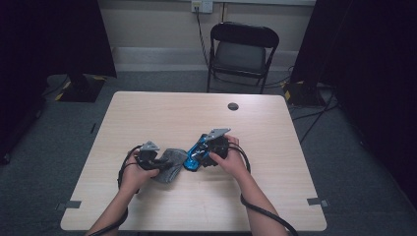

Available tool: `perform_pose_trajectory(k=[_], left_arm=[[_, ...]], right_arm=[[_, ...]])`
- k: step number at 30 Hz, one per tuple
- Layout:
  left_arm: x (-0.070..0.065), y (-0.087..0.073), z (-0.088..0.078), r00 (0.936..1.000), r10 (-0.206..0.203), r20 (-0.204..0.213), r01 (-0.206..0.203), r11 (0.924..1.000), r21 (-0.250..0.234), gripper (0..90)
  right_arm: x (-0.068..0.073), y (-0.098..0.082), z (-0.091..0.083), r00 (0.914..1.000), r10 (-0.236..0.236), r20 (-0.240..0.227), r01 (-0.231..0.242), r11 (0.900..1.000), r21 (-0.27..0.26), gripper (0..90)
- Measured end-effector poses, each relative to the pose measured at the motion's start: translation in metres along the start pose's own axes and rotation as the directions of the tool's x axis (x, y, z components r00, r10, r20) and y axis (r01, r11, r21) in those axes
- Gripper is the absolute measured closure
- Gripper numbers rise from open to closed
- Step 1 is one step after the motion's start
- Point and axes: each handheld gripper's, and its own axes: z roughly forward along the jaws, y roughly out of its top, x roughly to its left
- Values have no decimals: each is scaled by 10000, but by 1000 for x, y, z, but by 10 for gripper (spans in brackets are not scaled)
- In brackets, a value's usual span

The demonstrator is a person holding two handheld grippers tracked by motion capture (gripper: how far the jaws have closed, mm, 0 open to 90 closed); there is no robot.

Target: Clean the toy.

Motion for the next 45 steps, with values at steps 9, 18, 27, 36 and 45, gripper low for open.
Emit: perform_pose_trajectory(k=[9,18,27,36,45], left_arm=[[-5,-5,-10,9996,150,233,-157,9994,302,794],[-8,-12,-25,9988,199,453,-214,9992,331,793],[-7,-9,-42,9989,176,440,-182,9998,114,792],[6,21,-55,9999,57,-82,-64,9968,-792,789],[18,45,-36,9991,-254,-352,212,9932,-1141,788]], right_arm=[[0,0,0,10000,-2,11,2,10000,13,53],[0,0,0,10000,4,9,-4,10000,45,53],[0,0,0,10000,0,11,0,10000,43,53],[0,0,0,10000,-5,1,5,10000,18,53],[0,0,0,10000,3,16,-3,10000,21,53]])
